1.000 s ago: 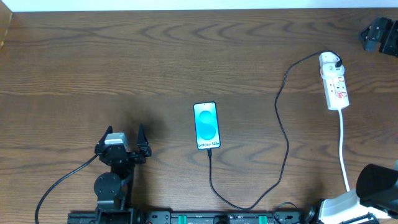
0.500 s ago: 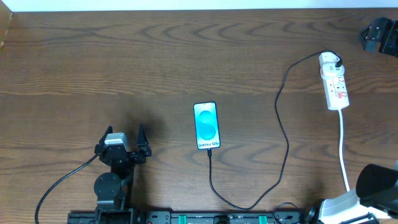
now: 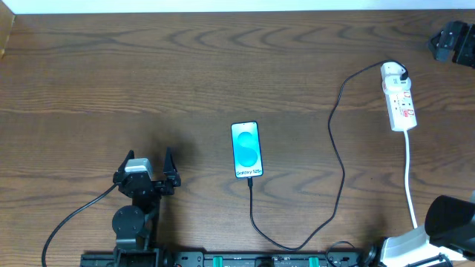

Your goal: Plug charger to phone and switch on socket

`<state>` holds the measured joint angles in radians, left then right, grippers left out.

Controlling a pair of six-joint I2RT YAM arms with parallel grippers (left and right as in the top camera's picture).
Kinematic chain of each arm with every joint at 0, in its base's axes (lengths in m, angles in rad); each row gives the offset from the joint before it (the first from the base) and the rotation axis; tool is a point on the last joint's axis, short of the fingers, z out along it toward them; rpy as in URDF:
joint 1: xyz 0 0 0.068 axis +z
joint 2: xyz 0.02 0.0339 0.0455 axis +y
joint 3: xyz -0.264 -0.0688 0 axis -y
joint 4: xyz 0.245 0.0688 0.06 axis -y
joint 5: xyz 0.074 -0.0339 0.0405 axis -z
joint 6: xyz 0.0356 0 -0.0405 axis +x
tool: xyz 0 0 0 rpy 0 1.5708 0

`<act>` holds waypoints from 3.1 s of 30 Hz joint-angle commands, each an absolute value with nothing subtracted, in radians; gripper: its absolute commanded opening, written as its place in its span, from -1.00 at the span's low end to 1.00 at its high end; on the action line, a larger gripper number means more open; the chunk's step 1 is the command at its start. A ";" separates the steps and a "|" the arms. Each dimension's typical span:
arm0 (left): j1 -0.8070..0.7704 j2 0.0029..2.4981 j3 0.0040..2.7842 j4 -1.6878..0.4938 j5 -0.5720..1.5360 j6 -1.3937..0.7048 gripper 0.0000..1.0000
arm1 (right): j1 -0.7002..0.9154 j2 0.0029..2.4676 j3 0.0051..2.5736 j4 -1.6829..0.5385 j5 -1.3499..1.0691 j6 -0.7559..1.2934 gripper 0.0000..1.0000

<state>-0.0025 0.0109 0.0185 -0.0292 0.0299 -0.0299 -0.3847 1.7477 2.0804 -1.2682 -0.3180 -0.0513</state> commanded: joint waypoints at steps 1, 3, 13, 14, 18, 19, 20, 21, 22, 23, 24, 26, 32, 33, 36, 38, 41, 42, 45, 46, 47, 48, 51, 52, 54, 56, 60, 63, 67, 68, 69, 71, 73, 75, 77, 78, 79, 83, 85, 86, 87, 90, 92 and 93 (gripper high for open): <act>0.002 0.003 0.004 -0.073 -0.005 -0.039 0.72 | -0.386 1.754 2.086 -1.273 -0.317 -0.042 0.99; 0.002 0.003 0.004 -0.073 -0.005 -0.039 0.72 | -0.385 1.743 2.086 -1.273 -0.317 -0.042 0.98; 0.002 0.004 0.004 -0.073 -0.005 -0.039 0.72 | -0.305 1.610 2.086 -1.273 -0.315 -0.042 0.98; 0.002 0.004 0.004 -0.073 -0.005 -0.039 0.72 | -0.286 1.590 2.086 -1.273 -0.310 -0.042 0.99; 0.002 0.004 0.004 -0.073 -0.005 -0.039 0.72 | -0.197 1.529 2.086 -1.271 -0.232 -0.047 0.99; 0.002 0.004 0.004 -0.073 -0.005 -0.039 0.72 | -0.166 1.515 2.086 -1.266 -0.188 -0.081 0.99; 0.002 0.004 0.004 -0.073 -0.005 -0.039 0.72 | -0.141 1.505 2.086 -1.271 -0.155 -0.100 0.98; 0.002 0.004 0.004 -0.073 -0.005 -0.039 0.72 | -0.120 1.499 2.086 -1.277 -0.126 -0.110 0.99; 0.002 0.004 0.004 -0.073 -0.005 -0.039 0.72 | -0.099 1.494 2.085 -1.280 -0.094 -0.113 0.98; 0.002 0.004 0.004 -0.073 -0.005 -0.039 0.72 | -0.080 1.491 2.082 -1.278 -0.066 -0.113 0.99; 0.002 0.004 0.004 -0.073 -0.005 -0.039 0.72 | -0.059 1.490 2.075 -1.271 -0.038 -0.113 0.99; 0.002 0.004 0.004 -0.073 -0.005 -0.039 0.73 | -0.029 1.491 2.047 -1.233 -0.017 -0.113 0.98; 0.002 0.004 0.004 -0.073 -0.005 -0.039 0.72 | 0.039 1.449 1.774 -0.916 -0.036 -0.109 0.99; 0.002 0.004 0.004 -0.073 -0.005 -0.039 0.72 | 0.048 1.433 1.701 -0.859 -0.036 -0.109 0.99; 0.002 0.004 0.004 -0.073 -0.005 -0.039 0.72 | 0.054 1.374 1.503 -0.744 -0.036 -0.088 0.99; 0.002 0.004 0.004 -0.073 -0.005 -0.039 0.72 | 0.050 1.329 1.384 -0.678 -0.036 -0.067 0.98; 0.002 0.004 0.004 -0.073 -0.005 -0.039 0.72 | 0.046 1.253 1.215 -0.569 -0.036 -0.027 0.99; 0.002 0.004 0.004 -0.073 -0.005 -0.039 0.72 | 0.046 1.219 1.143 -0.511 -0.036 -0.011 0.99; 0.002 0.004 0.004 -0.073 -0.005 -0.039 0.72 | 0.046 1.144 0.977 -0.373 -0.038 0.015 0.98; 0.002 0.004 0.004 -0.073 -0.005 -0.039 0.72 | 0.046 1.119 0.923 -0.333 -0.037 0.026 0.99; 0.002 0.004 0.004 -0.073 -0.005 -0.039 0.72 | 0.046 1.097 0.881 -0.303 -0.037 0.031 0.99; 0.002 0.004 0.004 -0.073 -0.005 -0.039 0.72 | 0.046 1.076 0.841 -0.275 -0.036 0.031 0.99; 0.002 0.004 0.004 -0.073 -0.005 -0.039 0.72 | 0.046 0.989 0.712 -0.190 -0.036 0.041 0.99; 0.002 0.004 0.004 -0.073 -0.005 -0.039 0.72 | 0.046 0.968 0.686 -0.174 -0.036 0.041 0.99; 0.002 0.004 0.004 -0.073 -0.005 -0.039 0.73 | 0.046 0.902 0.622 -0.122 -0.036 0.041 0.99; 0.002 0.004 0.004 -0.073 -0.005 -0.039 0.72 | 0.046 0.834 0.564 -0.059 -0.036 0.041 0.99; 0.002 0.004 0.004 -0.073 -0.005 -0.039 0.72 | 0.046 0.725 0.483 -0.004 -0.036 0.041 0.99; 0.002 0.004 0.004 -0.073 -0.005 -0.039 0.72 | 0.046 0.643 0.389 0.070 -0.036 0.041 0.99; 0.002 0.004 0.004 -0.073 -0.005 -0.039 0.72 | 0.046 0.533 0.209 0.266 -0.036 0.041 0.99; 0.002 0.004 0.004 -0.073 -0.005 -0.039 0.72 | 0.046 0.521 0.186 0.289 -0.036 0.041 0.99; 0.002 0.004 0.004 -0.073 -0.005 -0.039 0.72 | 0.046 0.494 0.134 0.339 -0.036 0.041 0.98; 0.002 0.004 0.004 -0.073 -0.005 -0.039 0.72 | 0.046 0.461 0.075 0.387 -0.036 0.041 0.99; 0.002 0.004 0.004 -0.073 -0.005 -0.039 0.72 | 0.046 0.430 0.019 0.427 -0.036 0.041 0.99; 0.002 0.004 0.004 -0.073 -0.005 -0.039 0.72 | 0.046 0.400 0.006 0.399 -0.028 0.041 0.98; 0.002 0.004 0.004 -0.073 -0.005 -0.039 0.72 | 0.046 0.355 0.006 0.363 -0.028 0.040 0.99; 0.002 0.004 0.004 -0.073 -0.005 -0.039 0.72 | 0.046 0.336 0.006 0.349 -0.028 0.040 0.99; 0.002 0.004 0.004 -0.073 -0.005 -0.039 0.72 | 0.046 0.309 0.006 0.325 -0.028 0.040 0.98; 0.002 0.004 0.004 -0.073 -0.005 -0.039 0.72 | 0.046 0.182 0.006 0.199 -0.028 0.040 0.99; 0.002 0.004 0.004 -0.073 -0.005 -0.039 0.72 | 0.046 0.103 0.006 0.110 -0.020 0.040 0.99; 0.002 0.004 0.004 -0.073 -0.005 -0.039 0.72 | 0.046 0.081 0.006 0.086 -0.012 0.040 0.99; 0.002 0.004 0.004 -0.073 -0.005 -0.039 0.72 | 0.046 0.037 0.006 0.036 -0.002 0.040 0.99; 0.002 0.004 0.004 -0.073 -0.005 -0.039 0.72 | 0.041 0.005 0.006 -0.030 0.020 0.041 0.99; 0.002 0.004 0.004 -0.073 -0.005 -0.039 0.72 | 0.040 0.005 0.006 -0.063 0.020 0.041 0.98; 0.002 0.004 0.004 -0.073 -0.005 -0.039 0.72 | 0.040 0.005 0.006 -0.076 0.020 0.038 0.99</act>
<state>-0.0017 0.0101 0.0216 -0.0334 0.0200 -0.0299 0.0437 0.0147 0.0067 -0.0555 -0.0013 0.0341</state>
